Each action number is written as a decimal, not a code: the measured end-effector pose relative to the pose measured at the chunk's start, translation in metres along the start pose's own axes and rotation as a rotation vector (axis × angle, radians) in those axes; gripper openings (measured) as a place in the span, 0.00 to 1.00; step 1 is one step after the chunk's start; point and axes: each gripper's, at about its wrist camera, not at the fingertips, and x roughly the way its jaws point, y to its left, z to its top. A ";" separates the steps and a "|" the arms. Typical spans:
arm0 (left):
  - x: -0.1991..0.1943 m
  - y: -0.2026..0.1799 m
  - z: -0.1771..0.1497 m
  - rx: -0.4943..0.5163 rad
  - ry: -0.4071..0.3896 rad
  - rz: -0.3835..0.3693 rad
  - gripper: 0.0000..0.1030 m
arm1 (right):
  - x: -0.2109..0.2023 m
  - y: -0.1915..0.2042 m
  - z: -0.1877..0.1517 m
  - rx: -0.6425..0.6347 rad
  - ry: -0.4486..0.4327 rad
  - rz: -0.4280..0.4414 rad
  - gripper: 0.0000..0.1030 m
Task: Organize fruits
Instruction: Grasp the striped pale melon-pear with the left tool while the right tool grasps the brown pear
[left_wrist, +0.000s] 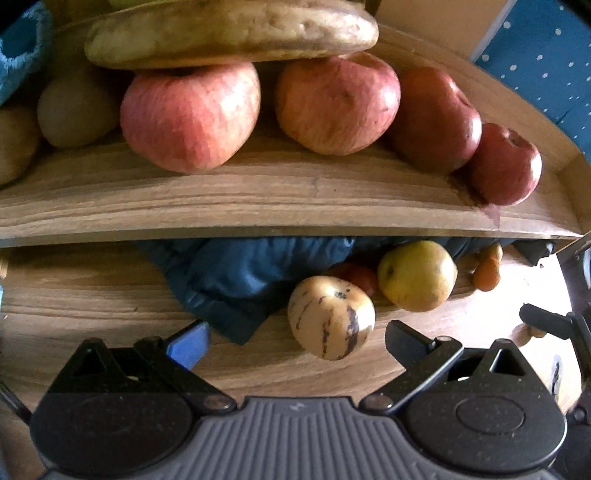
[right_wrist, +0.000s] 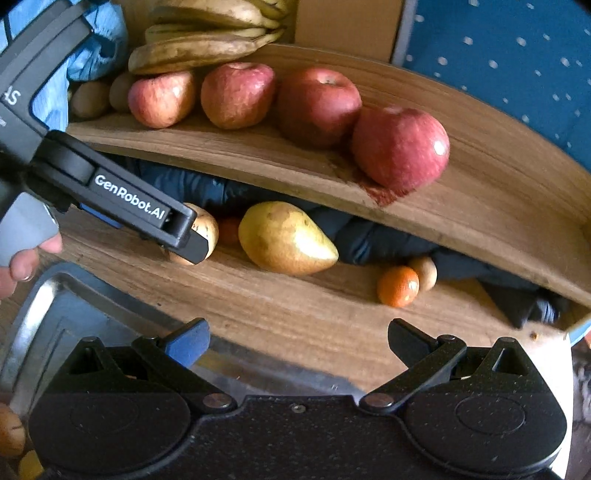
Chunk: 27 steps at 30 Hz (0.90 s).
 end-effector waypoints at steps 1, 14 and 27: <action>0.000 0.001 0.000 0.002 -0.002 -0.007 0.99 | 0.002 0.000 0.002 -0.014 0.001 -0.009 0.99; 0.004 0.011 0.008 0.006 -0.007 -0.074 0.93 | 0.023 0.005 0.022 -0.130 -0.013 -0.045 0.95; -0.006 0.018 0.006 -0.035 -0.019 -0.115 0.72 | 0.035 0.022 0.031 -0.218 -0.034 -0.033 0.77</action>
